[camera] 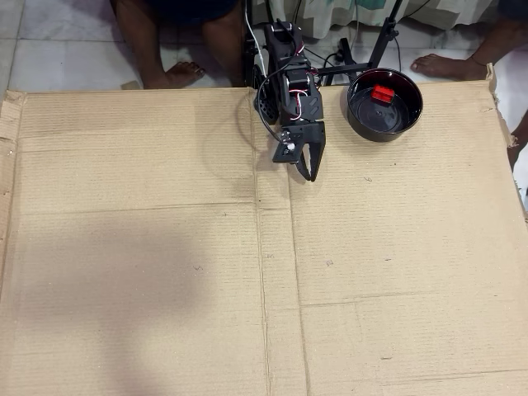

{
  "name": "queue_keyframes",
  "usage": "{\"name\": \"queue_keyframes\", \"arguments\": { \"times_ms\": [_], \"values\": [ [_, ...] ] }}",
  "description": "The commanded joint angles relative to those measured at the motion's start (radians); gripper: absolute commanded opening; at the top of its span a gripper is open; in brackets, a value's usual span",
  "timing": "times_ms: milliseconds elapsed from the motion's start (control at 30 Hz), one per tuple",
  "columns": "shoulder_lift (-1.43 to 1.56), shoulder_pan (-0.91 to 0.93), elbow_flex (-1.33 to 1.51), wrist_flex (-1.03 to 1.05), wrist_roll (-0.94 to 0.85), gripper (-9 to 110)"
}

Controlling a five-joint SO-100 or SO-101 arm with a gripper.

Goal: Grasp a lego block and put it in the bin.

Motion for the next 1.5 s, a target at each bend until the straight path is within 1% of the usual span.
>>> {"name": "queue_keyframes", "arguments": {
  "times_ms": [0,167,333,533,767,1000,1233,1467],
  "values": [
    [0.026,0.009,0.018,0.023,-0.127,0],
    [0.107,0.006,0.015,0.110,-0.486,0],
    [0.106,0.011,0.014,0.121,-0.859,0],
    [0.106,0.021,0.014,0.031,-1.235,0],
    [0.106,0.021,0.014,-0.018,-1.611,0],
    [0.106,0.021,0.014,-0.005,-1.810,0],
    [0.106,0.021,0.014,0.135,-1.836,0],
    [0.106,0.023,0.014,0.138,-1.839,0]
  ]
}}
